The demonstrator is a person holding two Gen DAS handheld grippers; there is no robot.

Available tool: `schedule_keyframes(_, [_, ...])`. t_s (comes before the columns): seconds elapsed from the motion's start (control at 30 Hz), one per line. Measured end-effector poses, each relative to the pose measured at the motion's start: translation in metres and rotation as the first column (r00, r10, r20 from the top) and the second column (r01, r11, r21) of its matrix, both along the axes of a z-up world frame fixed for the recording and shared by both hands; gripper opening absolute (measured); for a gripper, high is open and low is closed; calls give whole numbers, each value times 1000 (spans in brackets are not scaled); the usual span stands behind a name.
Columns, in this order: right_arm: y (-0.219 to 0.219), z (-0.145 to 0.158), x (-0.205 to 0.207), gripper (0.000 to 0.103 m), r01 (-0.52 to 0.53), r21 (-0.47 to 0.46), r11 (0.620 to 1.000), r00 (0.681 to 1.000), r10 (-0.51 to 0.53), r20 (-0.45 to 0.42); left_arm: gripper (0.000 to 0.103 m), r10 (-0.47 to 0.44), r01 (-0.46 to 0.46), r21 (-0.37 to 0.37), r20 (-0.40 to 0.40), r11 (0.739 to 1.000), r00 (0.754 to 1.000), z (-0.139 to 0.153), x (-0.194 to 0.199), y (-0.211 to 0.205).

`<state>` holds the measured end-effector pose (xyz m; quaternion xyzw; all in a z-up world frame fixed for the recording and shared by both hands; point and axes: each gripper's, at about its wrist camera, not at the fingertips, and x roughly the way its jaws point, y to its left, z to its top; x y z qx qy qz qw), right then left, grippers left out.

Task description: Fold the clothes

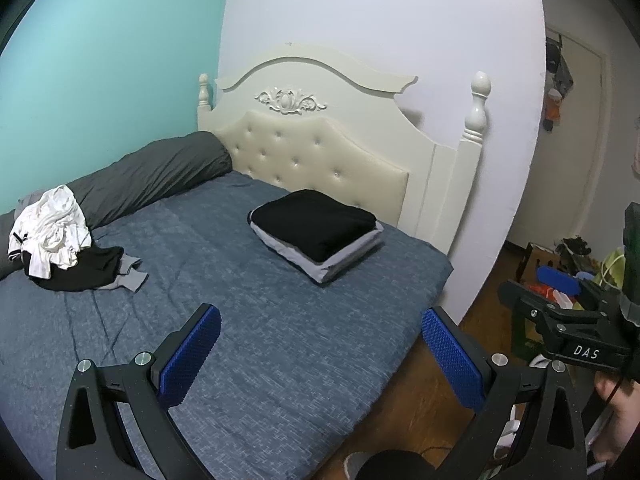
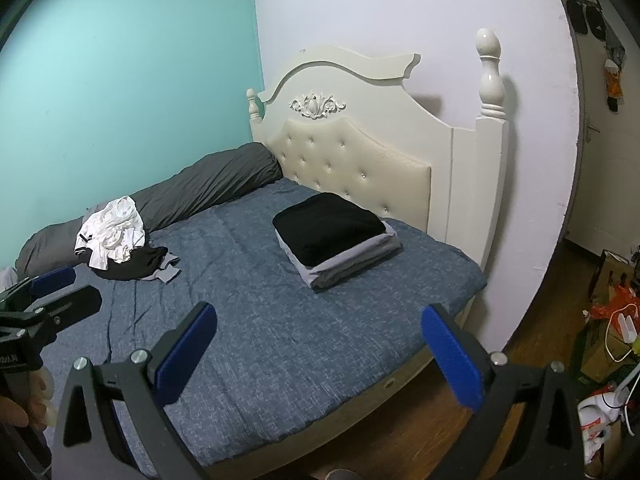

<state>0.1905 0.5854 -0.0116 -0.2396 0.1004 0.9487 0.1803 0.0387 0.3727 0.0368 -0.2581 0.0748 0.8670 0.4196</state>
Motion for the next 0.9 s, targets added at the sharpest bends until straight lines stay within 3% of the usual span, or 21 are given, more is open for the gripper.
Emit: schedule_keyframes(0.9, [-1, -3, -2, 103, -4, -5, 1000, 1000, 4, 5, 103, 18, -18, 1, 7, 1000, 1000, -3, -4, -1])
